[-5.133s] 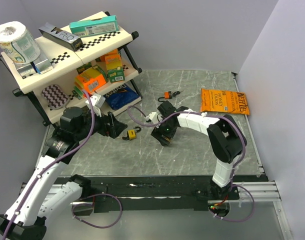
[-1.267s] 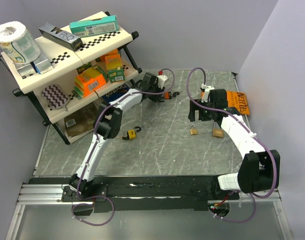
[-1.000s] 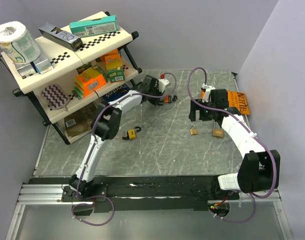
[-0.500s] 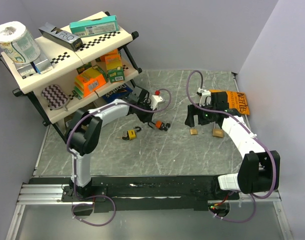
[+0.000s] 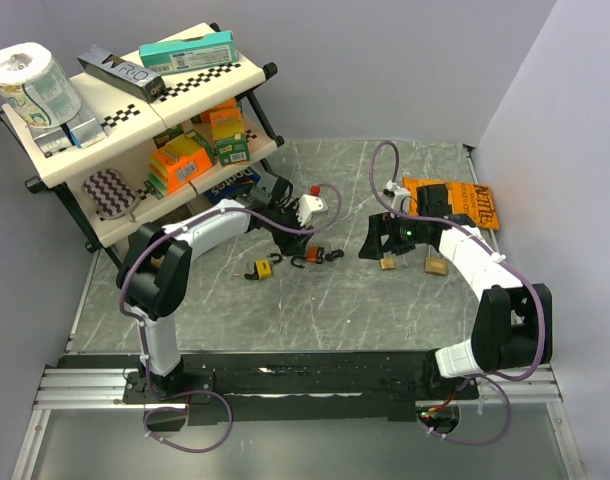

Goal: Lock with the key
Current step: Move the lock to the center of the board, then pick up the lock from the center of the board.

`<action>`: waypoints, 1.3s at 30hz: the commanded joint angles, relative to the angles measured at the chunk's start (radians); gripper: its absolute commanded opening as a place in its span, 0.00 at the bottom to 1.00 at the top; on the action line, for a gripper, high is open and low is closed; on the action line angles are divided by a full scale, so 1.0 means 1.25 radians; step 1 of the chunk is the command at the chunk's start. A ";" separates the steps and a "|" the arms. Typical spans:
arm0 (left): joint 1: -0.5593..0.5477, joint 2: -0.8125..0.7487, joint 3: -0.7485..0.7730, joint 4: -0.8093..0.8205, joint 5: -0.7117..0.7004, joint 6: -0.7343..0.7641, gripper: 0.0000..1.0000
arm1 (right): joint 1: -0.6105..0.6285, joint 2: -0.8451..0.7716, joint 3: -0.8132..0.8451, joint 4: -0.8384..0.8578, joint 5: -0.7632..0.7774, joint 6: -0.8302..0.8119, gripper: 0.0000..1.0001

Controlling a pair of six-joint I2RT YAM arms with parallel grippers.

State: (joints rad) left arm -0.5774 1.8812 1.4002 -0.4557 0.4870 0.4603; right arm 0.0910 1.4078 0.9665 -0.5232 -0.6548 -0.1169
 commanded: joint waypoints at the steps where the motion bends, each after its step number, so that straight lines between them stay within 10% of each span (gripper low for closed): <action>1: -0.001 0.004 -0.002 -0.042 0.061 0.172 0.77 | -0.007 0.000 0.033 0.006 -0.035 0.001 0.99; 12: -0.004 0.112 0.060 -0.059 0.145 0.479 0.79 | -0.043 -0.005 0.042 0.004 -0.084 0.021 1.00; 25: -0.047 0.224 0.156 -0.101 0.125 0.510 0.75 | -0.105 -0.006 0.032 0.007 -0.123 0.033 1.00; 39: -0.062 0.119 0.070 0.011 0.083 0.475 0.09 | -0.115 -0.006 0.021 0.020 -0.161 0.060 1.00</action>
State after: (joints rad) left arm -0.6460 2.1357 1.5475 -0.5217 0.6064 1.0565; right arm -0.0441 1.4086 0.9794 -0.5247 -0.8001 -0.0673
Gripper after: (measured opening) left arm 0.428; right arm 0.994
